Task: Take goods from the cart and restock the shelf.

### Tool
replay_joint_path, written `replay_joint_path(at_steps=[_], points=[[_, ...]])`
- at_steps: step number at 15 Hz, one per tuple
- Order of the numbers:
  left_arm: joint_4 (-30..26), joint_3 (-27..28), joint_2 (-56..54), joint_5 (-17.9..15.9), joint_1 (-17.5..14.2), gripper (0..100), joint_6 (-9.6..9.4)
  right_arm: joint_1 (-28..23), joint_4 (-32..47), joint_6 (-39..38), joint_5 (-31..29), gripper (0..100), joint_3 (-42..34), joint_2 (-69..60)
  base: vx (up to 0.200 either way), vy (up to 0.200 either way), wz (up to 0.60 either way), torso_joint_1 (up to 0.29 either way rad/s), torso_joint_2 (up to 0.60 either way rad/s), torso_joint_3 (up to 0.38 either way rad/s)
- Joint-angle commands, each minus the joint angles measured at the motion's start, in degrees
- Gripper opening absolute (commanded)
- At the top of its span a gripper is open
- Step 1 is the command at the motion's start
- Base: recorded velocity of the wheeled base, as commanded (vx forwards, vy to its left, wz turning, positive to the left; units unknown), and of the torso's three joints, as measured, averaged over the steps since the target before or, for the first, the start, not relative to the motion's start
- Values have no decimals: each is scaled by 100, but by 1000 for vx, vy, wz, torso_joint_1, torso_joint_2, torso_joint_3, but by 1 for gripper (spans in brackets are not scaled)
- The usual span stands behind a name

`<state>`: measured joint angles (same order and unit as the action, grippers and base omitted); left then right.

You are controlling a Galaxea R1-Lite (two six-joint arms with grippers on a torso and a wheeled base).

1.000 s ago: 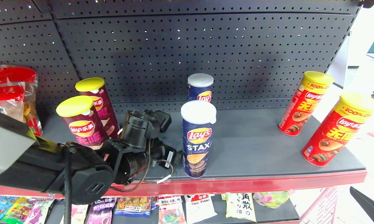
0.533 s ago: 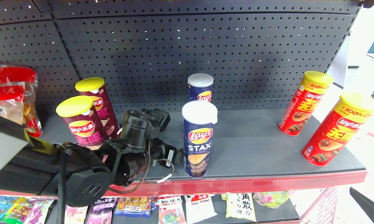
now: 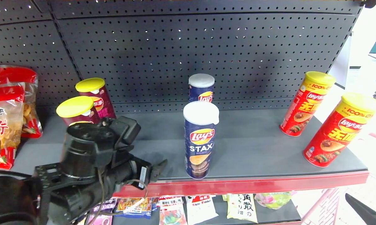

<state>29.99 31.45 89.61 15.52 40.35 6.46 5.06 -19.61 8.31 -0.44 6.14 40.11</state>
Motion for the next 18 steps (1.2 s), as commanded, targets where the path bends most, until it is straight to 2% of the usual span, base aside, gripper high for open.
replay_joint_path(at_steps=[1, 2, 3, 4, 5, 7, 8, 9, 10, 11, 12, 14, 15, 16, 17, 18], points=[[-204, -825, -1473, 13, 52, 100, -110, 4, -7, 12, 70, 100, 18, 15, 0, 0, 0, 0, 0, 0], [-626, -1053, -2203, 65, 105, 100, -338, -5, 2, 21, 61, 100, -8, 15, 0, 0, 0, 0, 0, 0], [-916, -1106, -2589, 118, 96, 100, -409, -23, 2, 21, 53, 100, -26, 15, 0, 0, 0, 0, 0, 0], [-1812, -1036, -3591, 355, -36, 100, -435, -58, 2, 4, 0, 100, -69, -3, 0, 0, 0, 0, 0, 0], [-2348, -939, -4083, 505, -256, 100, -444, -93, 2, -5, -88, 100, -69, -38, 0, 0, 0, 0, 0, 0], [-4344, -544, -5578, 593, -1108, 100, -444, -269, 2, 4, -466, 100, -34, -223, 0, 0, 0, 0, 0, 0], [-5372, -262, -6193, 601, -1636, 100, -444, -313, 2, 4, -536, 100, -17, -398, 0, 0, 0, 0, 0, 0], [-6031, -87, -6632, 601, -2154, 100, -444, -356, 63, 12, -580, 100, -61, -601, 0, 0, 0, 0, 0, 0], [-6268, -51, -6913, 601, -2655, 100, -444, -383, 221, 12, -580, 100, -69, -803, 0, 0, 0, 0, 0, 0], [-6277, -139, -7186, 584, -3191, 100, -444, -374, 459, 4, -580, 100, -61, -1066, 0, 0, 0, 0, 0, 0], [-6260, -298, -7502, 540, -3569, 100, -497, -374, 661, -14, -580, 100, -69, -1374, 0, 0, 0, 0, 0, 0], [-6251, -570, -8030, 487, -3780, 100, -488, -356, 907, -23, -554, 100, -184, -1910, 0, 0, 0, 0, 0, 0], [-6233, -1045, -8610, 540, -3851, 100, -418, -313, 1241, -23, -510, 100, -316, -2525, 0, 0, 0, 0, 0, 0], [-6233, -1168, -8706, 549, -4105, 100, -426, -304, 1522, -23, -483, 100, -386, -2886, 0, 0, 0, 0, 0, 0], [-6233, -1291, -8706, 628, -4141, 100, -382, -304, 2076, 4, -369, 100, -368, -3492, 0, 0, 0, 0, 0, 0], [-6101, -1528, -8794, 531, -4088, 100, -409, -321, 2331, -49, -352, 100, -280, -3598, 0, 0, 0, 0, 0, 0]])
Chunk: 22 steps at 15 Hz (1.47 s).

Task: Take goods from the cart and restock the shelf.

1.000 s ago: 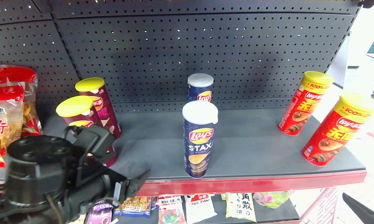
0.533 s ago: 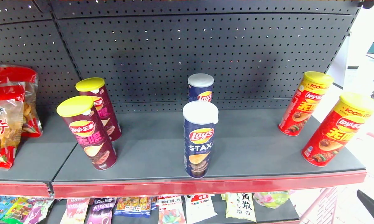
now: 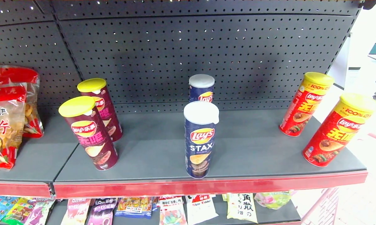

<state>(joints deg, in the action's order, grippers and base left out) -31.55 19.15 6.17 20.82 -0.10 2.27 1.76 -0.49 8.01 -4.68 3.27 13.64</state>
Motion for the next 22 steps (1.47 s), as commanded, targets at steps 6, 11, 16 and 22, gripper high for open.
replay_joint_path(at_steps=[6, 11, 16, 22], points=[[2311, -1388, -617, -2179, 36, 100, -675, -167, 321, -414, 846, 100, -98, -1364, 0, 0, 0, 0, 0, 0], [2417, -1467, -617, -1977, 36, 100, -236, -167, 14, -757, 679, 100, -327, -1355, 0, 0, 0, 0, 0, 0], [2759, -1616, -617, -2715, 36, 100, -534, -167, 14, -748, 661, 100, -327, -1355, 0, 0, 0, 0, 0, 0], [3102, -1775, -617, -1027, 36, 100, -490, -167, 14, -757, 653, 100, -327, -1355, 0, 0, 0, 0, 0, 0]])
